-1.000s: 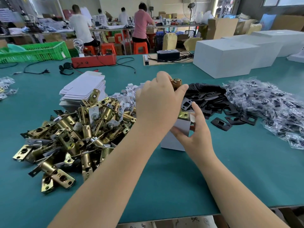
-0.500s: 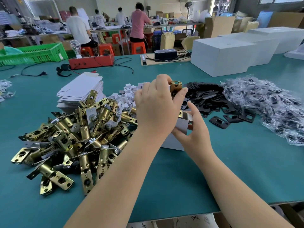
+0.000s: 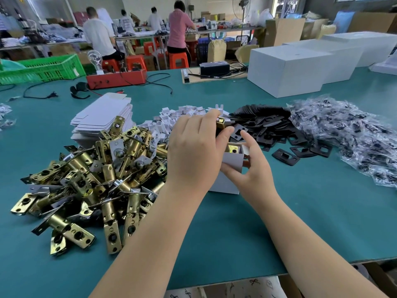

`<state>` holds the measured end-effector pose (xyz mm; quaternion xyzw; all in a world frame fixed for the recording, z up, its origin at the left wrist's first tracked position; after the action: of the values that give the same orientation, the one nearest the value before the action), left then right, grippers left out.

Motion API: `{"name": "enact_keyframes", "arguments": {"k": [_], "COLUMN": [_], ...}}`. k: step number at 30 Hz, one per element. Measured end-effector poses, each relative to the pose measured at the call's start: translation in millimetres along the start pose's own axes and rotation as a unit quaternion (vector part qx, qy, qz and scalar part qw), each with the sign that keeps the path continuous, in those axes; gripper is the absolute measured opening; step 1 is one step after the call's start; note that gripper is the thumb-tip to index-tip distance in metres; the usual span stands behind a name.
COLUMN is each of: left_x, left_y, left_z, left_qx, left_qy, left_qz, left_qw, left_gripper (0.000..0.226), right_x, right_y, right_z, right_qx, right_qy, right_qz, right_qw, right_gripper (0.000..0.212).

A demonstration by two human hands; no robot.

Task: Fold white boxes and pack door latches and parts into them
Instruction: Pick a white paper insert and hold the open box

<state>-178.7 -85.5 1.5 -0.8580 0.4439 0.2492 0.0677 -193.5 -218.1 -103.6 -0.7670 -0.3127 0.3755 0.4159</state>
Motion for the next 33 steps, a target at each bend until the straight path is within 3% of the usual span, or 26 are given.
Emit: {"name": "enact_keyframes", "arguments": {"k": [8, 10, 13, 17, 22, 25, 29, 31, 33], "left_x": [35.9, 44.6, 62.2, 70.6, 78.9, 79.4, 82.4, 83.8, 84.6], "left_y": [-7.6, -18.6, -35.9, -32.4, -24.4, -33.9, -35.3, -35.3, -36.1], "left_z": [10.0, 17.3, 34.7, 56.2, 68.7, 71.5, 71.5, 72.3, 73.4], "left_qx": [-0.059, -0.12, -0.191, -0.268, -0.324, -0.357, -0.36, -0.346, -0.319], "left_qy": [-0.13, -0.171, -0.245, -0.199, -0.163, -0.132, -0.166, -0.177, -0.172], "left_qz": [-0.046, 0.035, 0.233, 0.385, 0.457, 0.488, 0.511, 0.492, 0.453], "left_qw": [0.989, 0.977, 0.922, 0.861, 0.812, 0.786, 0.763, 0.779, 0.815], "left_gripper": [0.035, 0.047, 0.052, 0.052, 0.062, 0.067, 0.061, 0.049, 0.037], "right_x": [-1.4, -1.7, -0.9, 2.2, 12.1, 12.5, 11.5, 8.4, 1.9], "right_y": [-1.7, -2.9, -4.4, -1.7, 6.1, 9.2, 3.5, -1.2, 0.0], "right_z": [0.6, 1.0, 1.4, -0.6, -0.8, -0.5, 1.6, -1.4, -10.7], "right_qx": [-0.019, -0.019, -0.02, -0.002, 0.017, 0.017, 0.055, 0.078, 0.121], "right_qy": [0.018, 0.015, 0.007, -0.03, -0.096, -0.12, -0.187, -0.184, -0.139], "right_qz": [-0.018, -0.025, -0.02, -0.04, -0.044, -0.054, -0.212, -0.313, -0.342], "right_qw": [0.999, 0.999, 1.0, 0.999, 0.994, 0.991, 0.958, 0.929, 0.921], "right_gripper": [0.075, 0.074, 0.068, 0.064, 0.093, 0.094, 0.076, 0.058, 0.032]}}
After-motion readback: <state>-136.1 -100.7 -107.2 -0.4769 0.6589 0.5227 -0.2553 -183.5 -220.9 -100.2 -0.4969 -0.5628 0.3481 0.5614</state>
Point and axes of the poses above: each hand's wrist, its own z-axis away from the middle knuckle, its own x-axis out of the palm, y = z × x, the point moved 6 cm from there along -z, towards the middle knuckle, and after that the axes turned 3 degrees about -y, right-handed, at the moved point
